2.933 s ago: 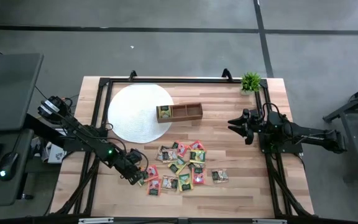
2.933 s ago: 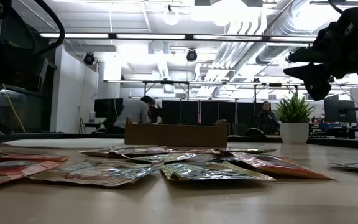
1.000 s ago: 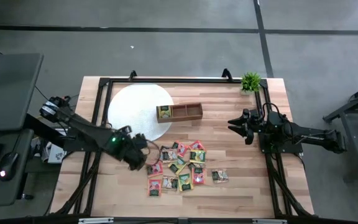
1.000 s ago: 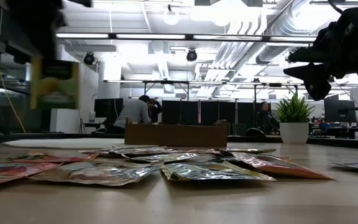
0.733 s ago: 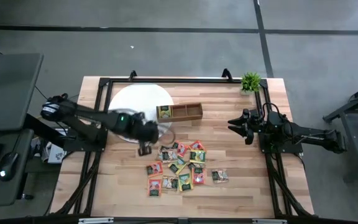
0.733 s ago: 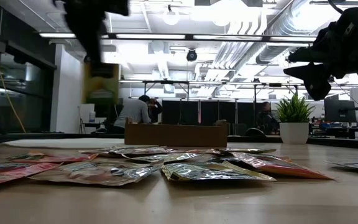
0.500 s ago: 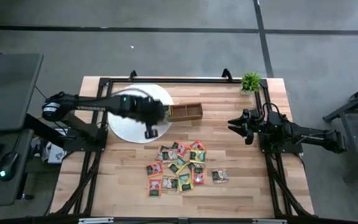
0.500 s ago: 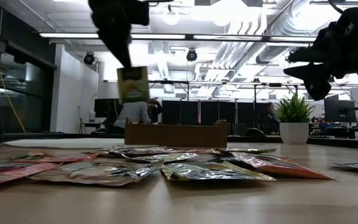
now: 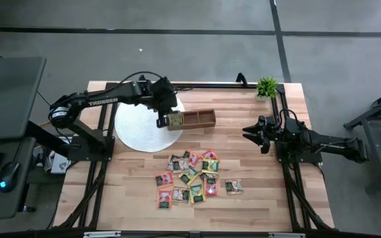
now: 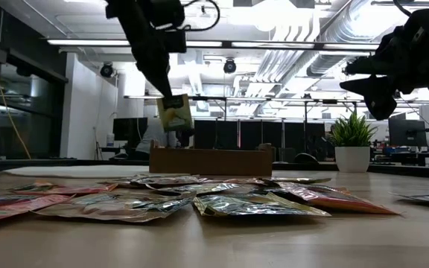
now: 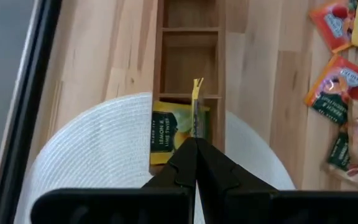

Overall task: Pick & Place Tea
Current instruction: Put the yellow tea bag into the left compartment of the wooden organizer

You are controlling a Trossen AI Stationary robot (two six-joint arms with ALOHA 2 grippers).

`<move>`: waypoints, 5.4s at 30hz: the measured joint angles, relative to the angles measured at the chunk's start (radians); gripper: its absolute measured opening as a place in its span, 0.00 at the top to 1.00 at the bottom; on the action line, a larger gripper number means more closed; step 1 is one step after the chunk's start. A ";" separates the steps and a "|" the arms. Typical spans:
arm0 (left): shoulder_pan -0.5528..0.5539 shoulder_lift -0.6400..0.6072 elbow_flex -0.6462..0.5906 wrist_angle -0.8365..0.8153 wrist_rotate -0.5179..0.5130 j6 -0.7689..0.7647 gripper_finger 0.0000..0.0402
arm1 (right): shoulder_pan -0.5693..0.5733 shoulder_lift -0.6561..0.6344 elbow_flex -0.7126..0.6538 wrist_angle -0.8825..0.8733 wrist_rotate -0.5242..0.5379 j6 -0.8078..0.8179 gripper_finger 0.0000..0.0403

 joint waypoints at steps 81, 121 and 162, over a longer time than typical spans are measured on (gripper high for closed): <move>0.008 0.336 0.516 -0.611 -0.116 0.220 1.00 | 0.000 0.000 0.000 0.000 -0.001 0.000 0.59; -0.058 0.567 0.683 -0.777 -0.177 0.202 1.00 | 0.000 0.000 0.000 0.000 0.000 0.000 0.59; -0.058 0.567 0.678 -0.733 -0.268 0.165 0.74 | 0.000 0.000 0.000 0.000 0.000 0.000 0.59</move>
